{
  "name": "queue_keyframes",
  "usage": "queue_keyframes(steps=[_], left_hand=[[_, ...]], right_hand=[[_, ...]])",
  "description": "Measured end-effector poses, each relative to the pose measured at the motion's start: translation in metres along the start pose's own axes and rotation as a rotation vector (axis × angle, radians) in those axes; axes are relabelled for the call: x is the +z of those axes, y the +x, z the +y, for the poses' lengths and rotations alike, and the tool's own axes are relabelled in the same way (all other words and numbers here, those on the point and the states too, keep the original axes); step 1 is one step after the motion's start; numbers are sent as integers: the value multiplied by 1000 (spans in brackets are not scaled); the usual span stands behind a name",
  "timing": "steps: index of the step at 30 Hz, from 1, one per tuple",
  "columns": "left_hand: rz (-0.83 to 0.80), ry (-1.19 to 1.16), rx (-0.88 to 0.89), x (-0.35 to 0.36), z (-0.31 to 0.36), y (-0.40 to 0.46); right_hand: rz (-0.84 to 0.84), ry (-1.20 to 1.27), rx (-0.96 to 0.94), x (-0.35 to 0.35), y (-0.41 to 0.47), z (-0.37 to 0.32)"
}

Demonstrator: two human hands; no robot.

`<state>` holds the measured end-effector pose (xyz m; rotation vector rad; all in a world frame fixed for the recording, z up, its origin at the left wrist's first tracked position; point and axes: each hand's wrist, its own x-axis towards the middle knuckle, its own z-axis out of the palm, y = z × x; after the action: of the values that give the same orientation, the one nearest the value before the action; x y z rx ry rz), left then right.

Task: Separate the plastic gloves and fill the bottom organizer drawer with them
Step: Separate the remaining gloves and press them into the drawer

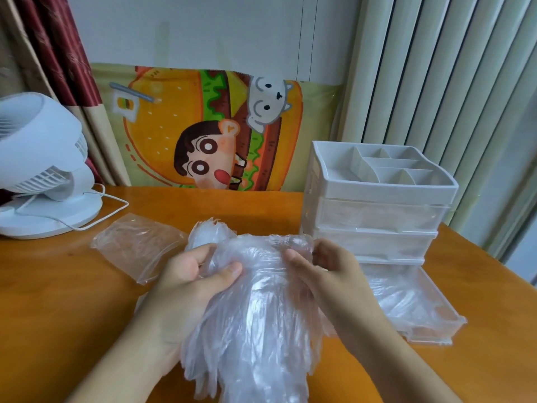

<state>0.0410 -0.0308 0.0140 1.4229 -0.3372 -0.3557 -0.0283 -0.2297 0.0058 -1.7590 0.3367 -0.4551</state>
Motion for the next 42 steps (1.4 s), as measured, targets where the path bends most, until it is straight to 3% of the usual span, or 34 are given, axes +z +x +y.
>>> queue_keyframes(steps=[4,6,10,12,15,17,19,22,25,29,33,38,42], left_hand=[[-76,-90,64,-2,0,0],[-143,-147,84,-4,-2,0],[-173,-157,93,-4,-1,-2],[-68,-43,116,-5,1,0],[185,319,261,-9,3,3],[268,393,295,-11,2,6],[223,294,244,-15,2,8],[6,120,11,-16,0,8],[11,116,-115,-15,-8,8],[35,101,-137,-16,-12,12],[63,-13,-24,-9,-6,9],[162,155,55,-7,-5,7],[503,634,562,2,-3,1]], right_hand=[[-314,381,257,-1,0,-1],[-416,542,292,-2,-1,-3],[-348,532,151,-5,-3,-8],[-292,480,105,-6,0,-5],[-152,384,54,-7,3,-3],[-109,363,48,-8,4,-2],[-103,363,57,-7,3,-2],[-139,393,64,-4,2,0],[-196,419,61,1,0,1],[-311,611,117,-3,5,3],[-381,692,142,-8,9,6],[-326,552,92,-3,7,10],[-242,598,61,2,5,9]])
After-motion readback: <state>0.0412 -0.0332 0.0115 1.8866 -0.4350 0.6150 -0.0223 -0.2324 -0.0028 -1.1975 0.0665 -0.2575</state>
